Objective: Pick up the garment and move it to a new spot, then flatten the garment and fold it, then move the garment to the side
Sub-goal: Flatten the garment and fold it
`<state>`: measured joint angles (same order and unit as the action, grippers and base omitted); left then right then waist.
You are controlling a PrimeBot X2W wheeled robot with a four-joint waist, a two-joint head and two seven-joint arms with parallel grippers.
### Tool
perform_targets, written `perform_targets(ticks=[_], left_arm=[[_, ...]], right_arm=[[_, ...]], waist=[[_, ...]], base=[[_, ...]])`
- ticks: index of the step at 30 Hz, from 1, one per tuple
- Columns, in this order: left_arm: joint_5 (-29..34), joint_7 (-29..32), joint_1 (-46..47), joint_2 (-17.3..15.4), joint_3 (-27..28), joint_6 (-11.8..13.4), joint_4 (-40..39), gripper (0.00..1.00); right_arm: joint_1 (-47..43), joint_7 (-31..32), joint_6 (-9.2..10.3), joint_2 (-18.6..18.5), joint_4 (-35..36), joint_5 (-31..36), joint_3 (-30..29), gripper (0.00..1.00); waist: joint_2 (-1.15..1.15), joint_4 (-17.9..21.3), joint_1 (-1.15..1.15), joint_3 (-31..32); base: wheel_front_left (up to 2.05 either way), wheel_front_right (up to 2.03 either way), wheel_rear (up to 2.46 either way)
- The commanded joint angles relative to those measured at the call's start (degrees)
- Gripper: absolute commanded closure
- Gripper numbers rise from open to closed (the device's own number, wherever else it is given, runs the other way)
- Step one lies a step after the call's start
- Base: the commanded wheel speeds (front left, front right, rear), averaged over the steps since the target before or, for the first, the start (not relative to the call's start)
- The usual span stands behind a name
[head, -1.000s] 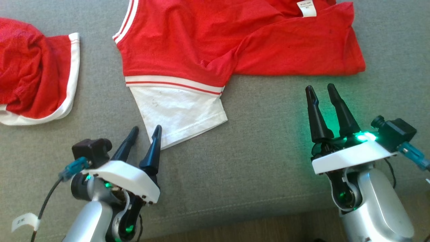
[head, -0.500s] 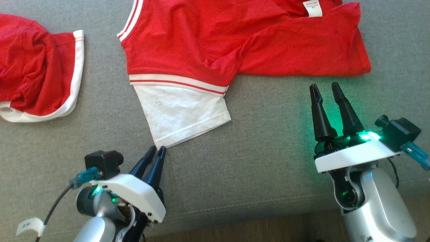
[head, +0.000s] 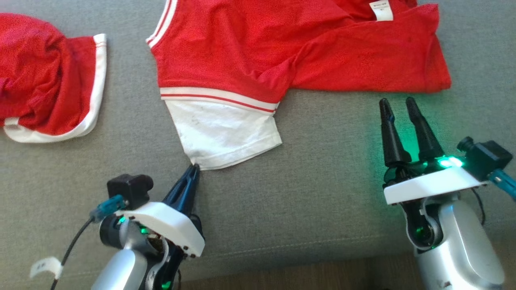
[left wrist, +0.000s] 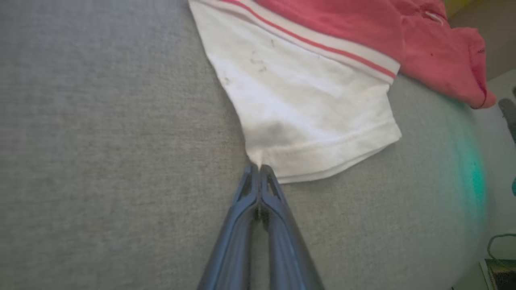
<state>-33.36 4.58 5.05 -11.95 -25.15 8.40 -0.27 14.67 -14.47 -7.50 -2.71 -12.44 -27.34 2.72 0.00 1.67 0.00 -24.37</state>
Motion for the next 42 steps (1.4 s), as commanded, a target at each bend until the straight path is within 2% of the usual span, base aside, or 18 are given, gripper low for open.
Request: perform_targets(ticks=[1, 9, 17, 24, 28, 31, 36, 42], left_arm=[[0.36, -0.66, 0.90, -0.39, 2.02, 0.03, -1.00, 1.00], [-1.02, -7.64, 0.51, -1.25, 7.61, 0.34, -4.78, 1.00], [-1.14, -8.24, 0.27, -2.74, 9.87, 1.45, -6.45, 1.00], [-0.96, -8.43, 0.29, -2.48, 9.25, 1.63, -6.10, 1.00], [-1.06, -8.62, 0.26, -2.36, 8.94, 1.49, -5.39, 1.00], [-1.04, -8.67, 0.25, -2.32, 8.72, 1.52, -5.10, 1.00], [-1.14, -8.93, 0.21, -1.84, 8.08, 1.41, -4.33, 1.00], [-1.26, -9.20, 0.47, -1.43, 7.27, 0.97, -3.28, 1.00]], right_arm=[[0.58, -0.52, 0.01, -0.17, 1.68, 0.42, 0.96, 0.00], [6.01, 0.45, 0.01, -0.17, -3.43, 4.23, -5.42, 0.00], [19.92, 7.58, 0.01, -0.17, -14.76, 11.18, -15.30, 0.00], [24.52, 10.46, 0.01, -0.17, -19.32, 15.74, -16.54, 0.00], [25.36, 12.56, 0.01, -0.17, -19.22, 20.16, -15.91, 0.00], [25.75, 16.82, 0.01, -0.17, -17.35, 24.70, -16.36, 0.00], [26.67, 27.80, 0.01, -0.17, -11.07, 30.47, -15.73, 0.00], [27.92, 42.05, 0.01, -0.17, -4.33, 33.44, -12.30, 0.00]], waist=[[0.00, -0.43, 0.00, 0.07], [0.00, -3.54, 0.00, 1.24], [0.00, -5.13, 0.00, 1.23], [0.00, -5.92, 0.00, 0.66], [0.00, -6.10, 0.00, 0.77], [0.00, -6.30, 0.00, 0.95], [0.00, -6.45, 0.00, 1.05], [0.00, -6.33, 0.00, 0.79]], base=[[0.00, 0.00, 0.00], [0.00, 0.00, 0.00], [0.00, 0.00, 0.00], [0.00, 0.00, 0.00], [0.00, 0.00, 0.00], [0.00, 0.00, 0.00], [0.00, 0.00, 0.00], [0.00, 0.00, 0.00]])
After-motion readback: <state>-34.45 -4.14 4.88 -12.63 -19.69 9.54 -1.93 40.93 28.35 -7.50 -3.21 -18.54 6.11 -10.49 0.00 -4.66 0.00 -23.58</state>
